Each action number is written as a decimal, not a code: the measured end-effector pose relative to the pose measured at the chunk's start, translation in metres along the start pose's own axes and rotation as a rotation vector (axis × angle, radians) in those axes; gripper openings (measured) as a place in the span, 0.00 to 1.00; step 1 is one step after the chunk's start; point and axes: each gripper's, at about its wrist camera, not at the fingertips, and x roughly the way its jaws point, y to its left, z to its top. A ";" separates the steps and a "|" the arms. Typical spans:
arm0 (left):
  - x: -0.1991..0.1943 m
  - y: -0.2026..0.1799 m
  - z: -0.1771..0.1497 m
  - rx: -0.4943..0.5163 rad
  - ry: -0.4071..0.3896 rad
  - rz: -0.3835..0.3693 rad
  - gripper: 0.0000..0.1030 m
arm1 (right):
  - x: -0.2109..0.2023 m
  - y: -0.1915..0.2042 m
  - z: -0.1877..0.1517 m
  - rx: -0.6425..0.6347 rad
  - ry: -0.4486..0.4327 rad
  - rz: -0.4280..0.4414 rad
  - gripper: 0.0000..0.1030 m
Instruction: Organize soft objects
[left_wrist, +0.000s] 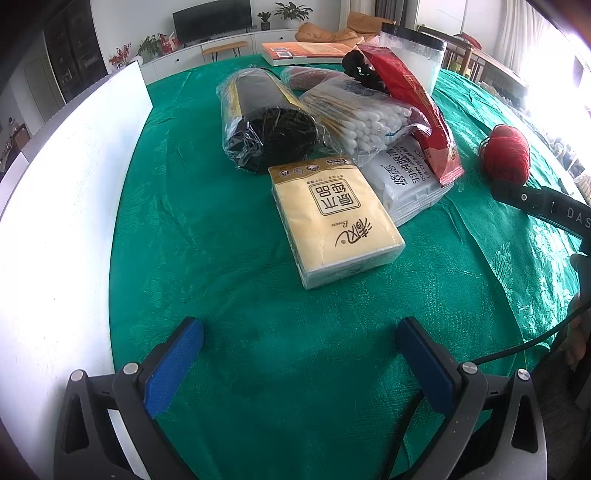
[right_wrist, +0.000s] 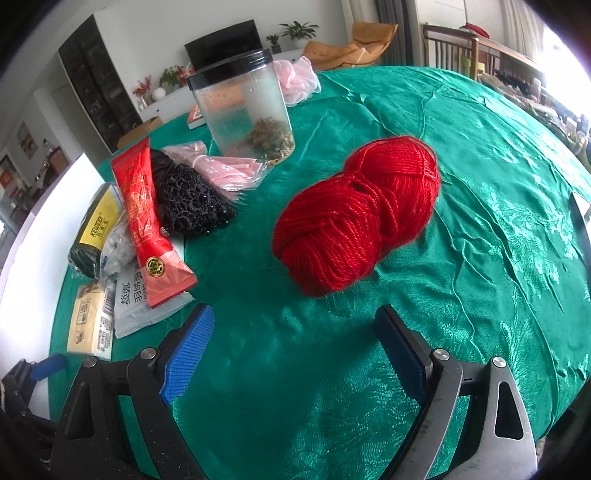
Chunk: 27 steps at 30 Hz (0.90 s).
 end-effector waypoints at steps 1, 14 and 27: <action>0.000 0.000 0.000 0.000 -0.001 0.000 1.00 | -0.005 0.005 -0.004 0.000 0.000 0.000 0.88; 0.001 0.001 0.000 -0.004 -0.005 0.001 1.00 | 0.001 0.001 0.001 -0.002 -0.001 -0.001 0.88; 0.000 0.002 -0.001 -0.002 -0.008 0.001 1.00 | -0.005 0.009 -0.006 -0.004 -0.002 -0.003 0.88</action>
